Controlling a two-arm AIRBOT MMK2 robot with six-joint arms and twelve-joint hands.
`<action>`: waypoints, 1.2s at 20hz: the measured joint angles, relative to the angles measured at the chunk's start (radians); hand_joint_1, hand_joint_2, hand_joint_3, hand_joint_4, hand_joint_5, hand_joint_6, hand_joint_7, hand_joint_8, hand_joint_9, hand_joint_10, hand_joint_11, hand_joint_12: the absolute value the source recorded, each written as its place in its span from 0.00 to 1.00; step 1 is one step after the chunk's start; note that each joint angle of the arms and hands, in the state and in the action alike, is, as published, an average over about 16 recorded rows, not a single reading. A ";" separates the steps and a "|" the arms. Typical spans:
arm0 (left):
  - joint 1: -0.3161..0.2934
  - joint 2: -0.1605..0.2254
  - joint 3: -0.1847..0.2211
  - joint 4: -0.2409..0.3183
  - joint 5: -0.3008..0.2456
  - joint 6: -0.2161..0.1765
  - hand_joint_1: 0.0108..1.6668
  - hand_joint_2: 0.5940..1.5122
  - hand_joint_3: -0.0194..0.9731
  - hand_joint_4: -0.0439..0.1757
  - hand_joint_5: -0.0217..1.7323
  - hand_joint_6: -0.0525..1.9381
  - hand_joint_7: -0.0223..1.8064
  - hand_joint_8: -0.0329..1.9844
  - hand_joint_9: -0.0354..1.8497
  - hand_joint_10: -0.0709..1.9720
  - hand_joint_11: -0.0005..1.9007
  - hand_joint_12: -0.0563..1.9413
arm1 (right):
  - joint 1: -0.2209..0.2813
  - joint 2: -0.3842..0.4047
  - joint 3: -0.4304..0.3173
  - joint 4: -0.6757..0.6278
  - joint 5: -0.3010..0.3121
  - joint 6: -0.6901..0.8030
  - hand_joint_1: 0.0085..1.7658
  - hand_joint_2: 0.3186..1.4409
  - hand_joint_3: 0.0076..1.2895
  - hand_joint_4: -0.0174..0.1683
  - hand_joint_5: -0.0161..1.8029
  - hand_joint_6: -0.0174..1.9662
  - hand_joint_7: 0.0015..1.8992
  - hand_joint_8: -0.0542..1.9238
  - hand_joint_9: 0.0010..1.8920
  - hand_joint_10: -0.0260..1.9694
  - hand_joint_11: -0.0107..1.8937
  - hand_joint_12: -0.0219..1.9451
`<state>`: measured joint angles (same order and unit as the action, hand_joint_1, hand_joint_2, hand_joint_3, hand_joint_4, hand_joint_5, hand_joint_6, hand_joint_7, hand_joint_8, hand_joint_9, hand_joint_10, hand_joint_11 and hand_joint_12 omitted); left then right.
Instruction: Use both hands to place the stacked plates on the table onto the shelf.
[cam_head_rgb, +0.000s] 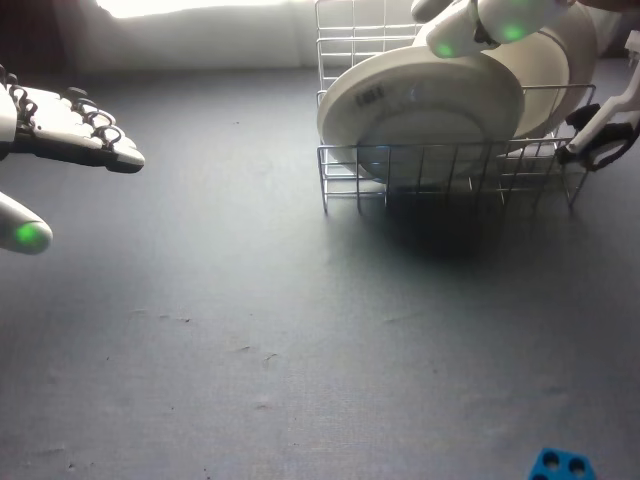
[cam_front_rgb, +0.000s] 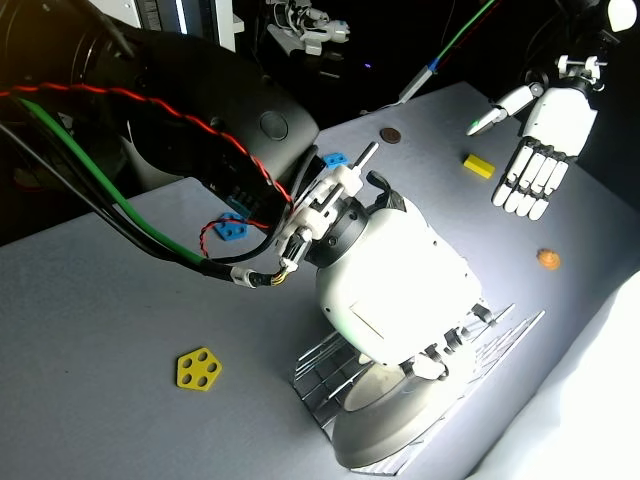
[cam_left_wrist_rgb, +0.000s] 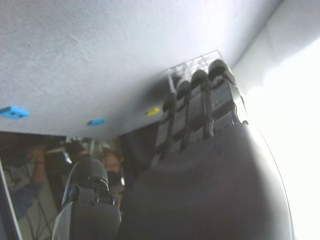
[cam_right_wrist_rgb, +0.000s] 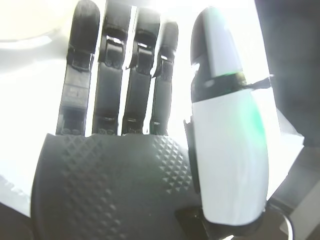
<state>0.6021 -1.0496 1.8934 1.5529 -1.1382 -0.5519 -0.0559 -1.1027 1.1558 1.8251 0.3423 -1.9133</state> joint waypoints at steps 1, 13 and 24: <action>0.000 0.000 -0.001 0.000 0.000 0.000 0.00 0.60 0.04 0.18 0.05 0.04 0.05 0.02 0.05 0.04 0.01 0.04 | 0.000 0.000 0.000 0.000 0.000 0.000 0.65 0.65 0.00 0.07 0.49 0.17 0.51 0.05 0.46 0.14 0.24 0.66; -0.011 0.018 -0.056 0.007 -0.002 0.022 0.00 0.60 0.04 0.18 0.05 0.04 0.05 0.02 0.05 0.04 0.01 0.04 | 0.027 0.011 -0.020 -0.029 -0.005 -0.019 0.62 0.64 0.00 0.08 0.48 0.05 0.48 0.03 0.42 0.12 0.20 0.67; -0.094 0.100 -0.262 0.083 0.014 0.147 0.00 0.60 0.04 0.19 0.04 0.04 0.04 0.02 0.04 0.04 0.01 0.03 | 0.051 0.088 -0.193 -0.381 0.102 -0.107 0.61 0.64 0.00 0.08 0.45 0.03 0.45 0.03 0.40 0.11 0.16 0.67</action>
<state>0.5083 -0.9494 1.6315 1.6357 -1.1244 -0.4050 -0.0052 -1.0146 0.9627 1.4438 0.4447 -2.0204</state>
